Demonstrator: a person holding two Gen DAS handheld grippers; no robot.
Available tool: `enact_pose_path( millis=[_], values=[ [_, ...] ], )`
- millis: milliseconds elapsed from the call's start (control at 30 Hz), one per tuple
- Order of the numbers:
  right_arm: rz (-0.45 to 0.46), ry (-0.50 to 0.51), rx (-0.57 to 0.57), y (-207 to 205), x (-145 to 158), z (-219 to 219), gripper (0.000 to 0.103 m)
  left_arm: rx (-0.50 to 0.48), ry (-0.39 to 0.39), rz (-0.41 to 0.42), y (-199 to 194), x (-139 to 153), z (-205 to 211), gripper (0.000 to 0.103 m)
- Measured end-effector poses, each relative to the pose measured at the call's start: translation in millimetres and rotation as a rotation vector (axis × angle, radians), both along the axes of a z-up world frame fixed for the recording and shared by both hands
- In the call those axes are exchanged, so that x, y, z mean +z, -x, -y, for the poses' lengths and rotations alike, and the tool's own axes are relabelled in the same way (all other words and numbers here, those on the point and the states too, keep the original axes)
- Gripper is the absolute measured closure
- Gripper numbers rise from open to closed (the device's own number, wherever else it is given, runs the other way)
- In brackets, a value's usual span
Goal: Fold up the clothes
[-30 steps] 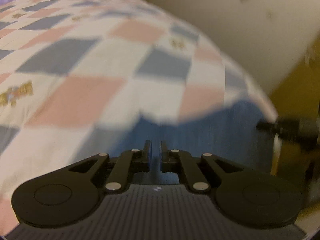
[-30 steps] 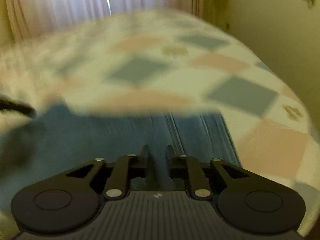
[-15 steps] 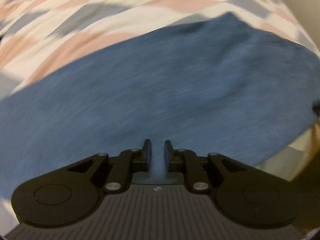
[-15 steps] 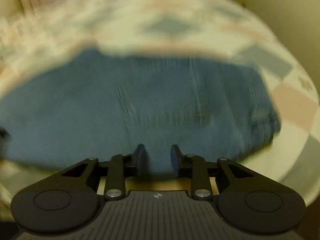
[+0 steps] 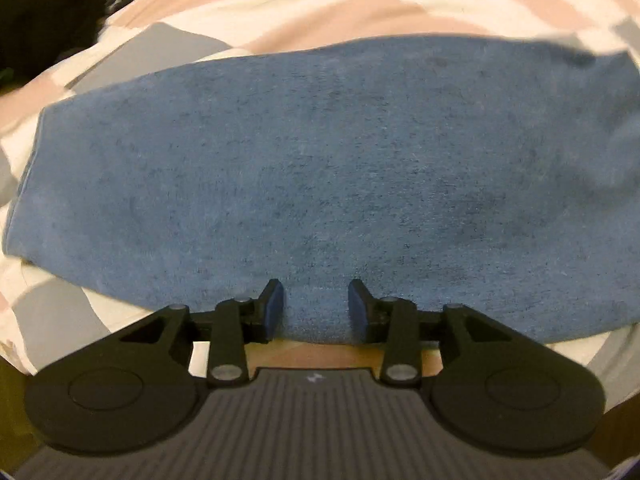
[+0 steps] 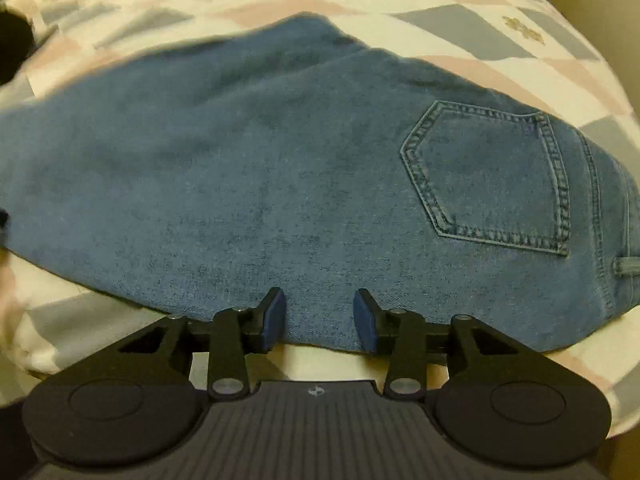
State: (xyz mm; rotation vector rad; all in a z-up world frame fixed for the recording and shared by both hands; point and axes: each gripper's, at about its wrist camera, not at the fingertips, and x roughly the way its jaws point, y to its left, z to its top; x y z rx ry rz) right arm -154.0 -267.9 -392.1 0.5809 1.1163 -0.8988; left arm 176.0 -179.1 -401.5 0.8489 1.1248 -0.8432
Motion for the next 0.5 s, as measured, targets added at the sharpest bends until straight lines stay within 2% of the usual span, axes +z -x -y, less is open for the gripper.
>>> enact_pose_path(
  millis=[67,133,167,333,400,500],
  values=[
    [0.044,-0.006,-0.015,-5,16,4,0.061,-0.052,0.017,0.003,-1,22,7,0.07],
    [0.074,0.015,-0.035,-12,37,9,0.057,-0.087,0.043,-0.005,-7,45,9,0.06],
    [0.086,0.028,-0.06,-16,48,12,0.055,-0.093,0.051,-0.007,-12,56,9,0.059],
    [0.156,0.066,-0.249,-37,92,18,0.043,-0.149,0.079,-0.027,-42,102,9,0.058],
    [0.172,0.072,-0.325,-51,101,16,0.036,-0.223,0.09,-0.033,-51,116,6,0.057],
    [0.176,0.082,-0.442,-84,110,-9,0.034,-0.356,0.117,-0.018,-68,129,8,0.052]
  ],
)
